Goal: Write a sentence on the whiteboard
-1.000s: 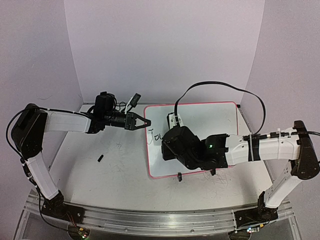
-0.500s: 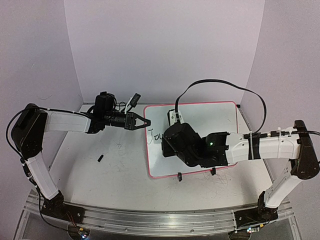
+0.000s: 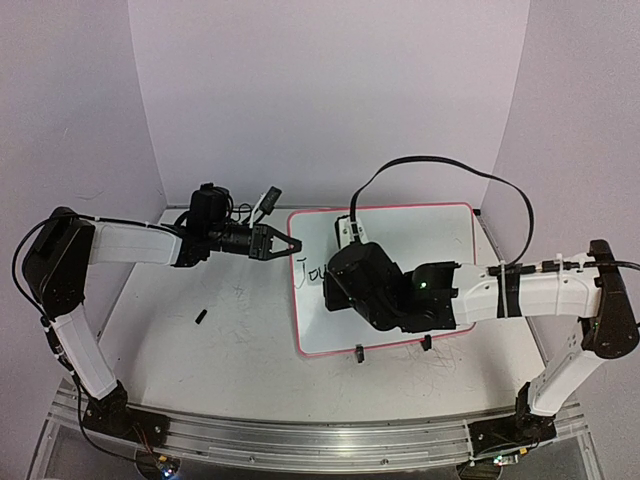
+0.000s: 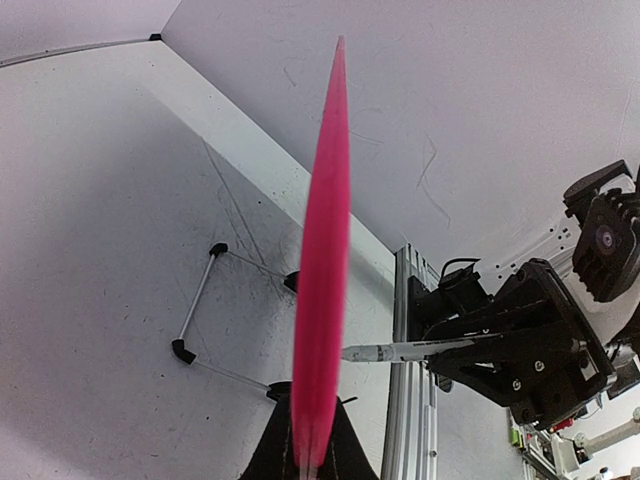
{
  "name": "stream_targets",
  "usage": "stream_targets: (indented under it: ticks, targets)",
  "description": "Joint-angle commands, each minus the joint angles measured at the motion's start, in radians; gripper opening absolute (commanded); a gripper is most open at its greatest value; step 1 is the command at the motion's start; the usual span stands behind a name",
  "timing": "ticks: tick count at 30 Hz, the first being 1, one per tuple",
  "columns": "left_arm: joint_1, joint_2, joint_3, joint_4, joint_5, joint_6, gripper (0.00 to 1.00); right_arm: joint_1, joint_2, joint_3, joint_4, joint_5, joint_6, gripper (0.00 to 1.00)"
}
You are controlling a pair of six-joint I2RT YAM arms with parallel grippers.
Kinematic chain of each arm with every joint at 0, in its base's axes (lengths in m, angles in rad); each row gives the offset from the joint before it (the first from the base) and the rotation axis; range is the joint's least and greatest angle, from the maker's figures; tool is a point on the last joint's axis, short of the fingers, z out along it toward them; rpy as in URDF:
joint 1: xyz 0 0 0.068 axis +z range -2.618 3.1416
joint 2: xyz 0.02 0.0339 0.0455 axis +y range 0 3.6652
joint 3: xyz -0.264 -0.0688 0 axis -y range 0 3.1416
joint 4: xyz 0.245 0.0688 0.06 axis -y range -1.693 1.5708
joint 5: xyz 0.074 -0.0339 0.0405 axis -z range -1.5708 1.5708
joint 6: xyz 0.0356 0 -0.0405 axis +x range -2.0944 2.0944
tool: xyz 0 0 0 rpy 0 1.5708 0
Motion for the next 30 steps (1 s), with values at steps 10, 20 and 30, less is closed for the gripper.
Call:
stream_targets:
  ticks: [10,20,30]
  targets:
    - [0.001,-0.009,0.003,-0.019,-0.008,-0.026,0.00,-0.018,-0.018,-0.028,0.005,-0.022,0.034,0.00]
    - [0.001,-0.012,0.003,-0.019,-0.011,-0.025,0.00,0.011,-0.020,-0.066,-0.023,-0.037,0.095,0.00]
    - [0.001,-0.015,0.002,-0.019,-0.010,-0.023,0.00,0.029,-0.025,-0.086,-0.043,-0.035,0.134,0.00]
